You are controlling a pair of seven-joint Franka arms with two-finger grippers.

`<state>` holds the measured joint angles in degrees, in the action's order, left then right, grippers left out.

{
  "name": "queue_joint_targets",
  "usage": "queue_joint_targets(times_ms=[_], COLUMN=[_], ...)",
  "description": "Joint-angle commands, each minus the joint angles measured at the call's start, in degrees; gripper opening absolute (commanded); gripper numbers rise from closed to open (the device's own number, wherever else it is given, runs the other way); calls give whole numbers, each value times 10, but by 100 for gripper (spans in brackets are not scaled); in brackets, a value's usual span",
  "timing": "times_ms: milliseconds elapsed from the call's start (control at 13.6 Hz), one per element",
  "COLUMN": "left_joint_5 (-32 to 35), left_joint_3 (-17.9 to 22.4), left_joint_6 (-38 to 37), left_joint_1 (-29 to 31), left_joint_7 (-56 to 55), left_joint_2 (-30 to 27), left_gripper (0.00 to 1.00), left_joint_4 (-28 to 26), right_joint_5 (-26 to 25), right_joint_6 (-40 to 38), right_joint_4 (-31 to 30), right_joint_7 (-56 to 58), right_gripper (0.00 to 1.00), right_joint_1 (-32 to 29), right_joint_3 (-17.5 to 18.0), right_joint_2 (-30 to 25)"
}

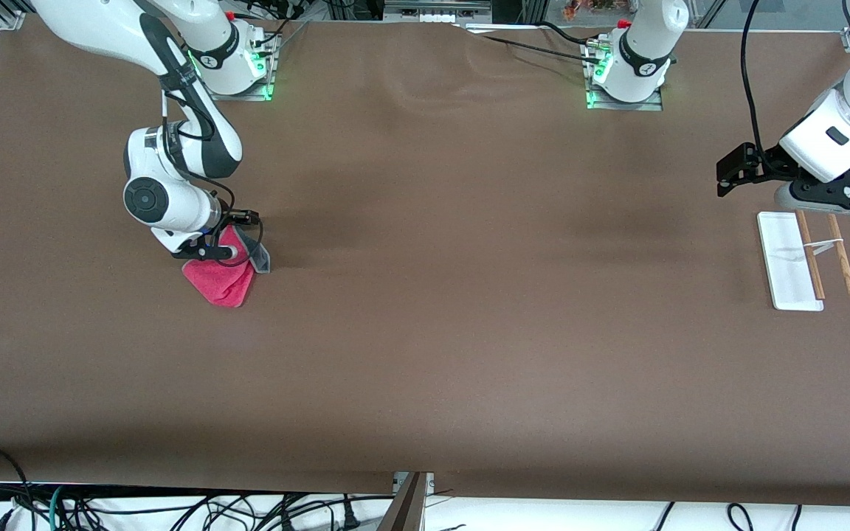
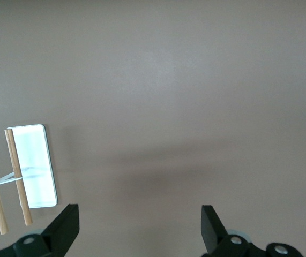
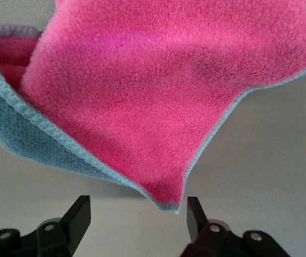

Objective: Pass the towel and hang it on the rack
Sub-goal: 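Reach the right gripper down to the pink towel, then close the right gripper on the towel corner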

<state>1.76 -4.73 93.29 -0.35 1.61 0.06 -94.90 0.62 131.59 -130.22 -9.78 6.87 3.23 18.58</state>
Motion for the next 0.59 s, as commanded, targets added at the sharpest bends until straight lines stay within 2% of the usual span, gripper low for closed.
queue_joint_targets(times_ms=[0, 220, 367, 514], left_joint_5=[-5, -5, -5, -4], left_joint_3=[-1, -2, -12, -14], left_joint_6=[-7, -6, -6, -3], left_joint_1=[-2, -3, -3, -3], left_joint_7=[-5, -6, -8, -9], left_joint_2=[-9, -9, -9, -7], left_gripper=[100, 100, 100, 100], left_joint_4=[-3, -2, -2, 0], right_joint_5=[3, 3, 3, 3], right_joint_6=[24, 41, 44, 44], right_joint_4=[-14, -14, -14, -14], right_joint_7=[13, 19, 20, 20], right_gripper=[79, 79, 63, 38], right_joint_1=[-1, -2, -2, -2], right_joint_3=[2, 1, 1, 1], right_joint_2=[-3, 7, 9, 8])
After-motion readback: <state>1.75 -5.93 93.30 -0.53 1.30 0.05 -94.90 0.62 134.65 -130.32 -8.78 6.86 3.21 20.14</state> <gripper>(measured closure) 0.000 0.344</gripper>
